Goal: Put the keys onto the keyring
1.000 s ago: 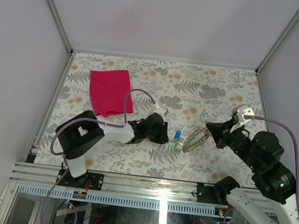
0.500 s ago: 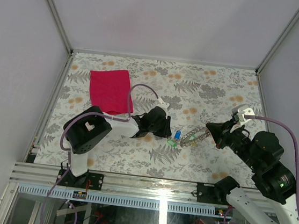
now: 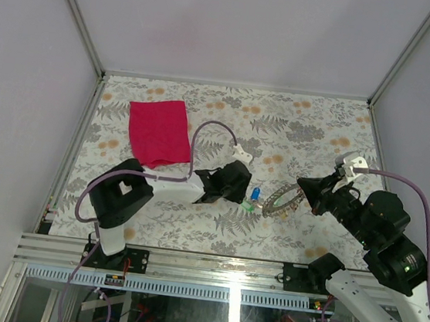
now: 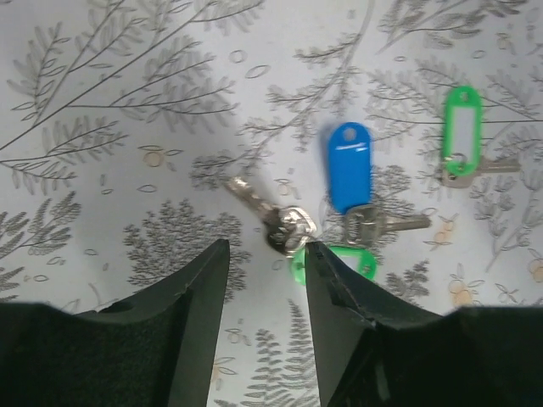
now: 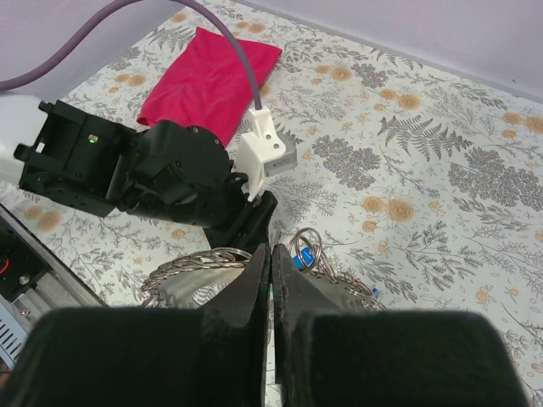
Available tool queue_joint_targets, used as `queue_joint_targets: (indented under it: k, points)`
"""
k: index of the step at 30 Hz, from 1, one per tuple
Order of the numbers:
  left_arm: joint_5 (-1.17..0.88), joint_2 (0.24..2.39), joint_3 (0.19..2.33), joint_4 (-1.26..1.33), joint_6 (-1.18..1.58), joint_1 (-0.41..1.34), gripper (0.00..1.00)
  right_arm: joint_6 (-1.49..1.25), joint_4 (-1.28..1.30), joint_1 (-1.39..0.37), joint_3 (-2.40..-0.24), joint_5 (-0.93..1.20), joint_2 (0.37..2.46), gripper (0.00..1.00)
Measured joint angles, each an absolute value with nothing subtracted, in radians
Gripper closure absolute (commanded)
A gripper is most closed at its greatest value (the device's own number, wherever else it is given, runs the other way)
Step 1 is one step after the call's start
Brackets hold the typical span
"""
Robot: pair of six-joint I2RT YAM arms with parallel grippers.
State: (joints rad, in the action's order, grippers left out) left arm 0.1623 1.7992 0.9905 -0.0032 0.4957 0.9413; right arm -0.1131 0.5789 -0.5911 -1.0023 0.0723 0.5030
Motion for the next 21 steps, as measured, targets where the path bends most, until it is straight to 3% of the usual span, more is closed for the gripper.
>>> queue_joint_targets:
  k: [9,21]
  points:
    - [0.274,1.834,1.081,-0.086,0.457,1.023,0.53,-0.112,0.593,-0.591,-0.997,0.072,0.492,1.0]
    - [0.299,1.893,1.119,-0.131,0.427,1.047,0.58,-0.109,0.594,-0.591,-0.992,0.072,0.489,1.0]
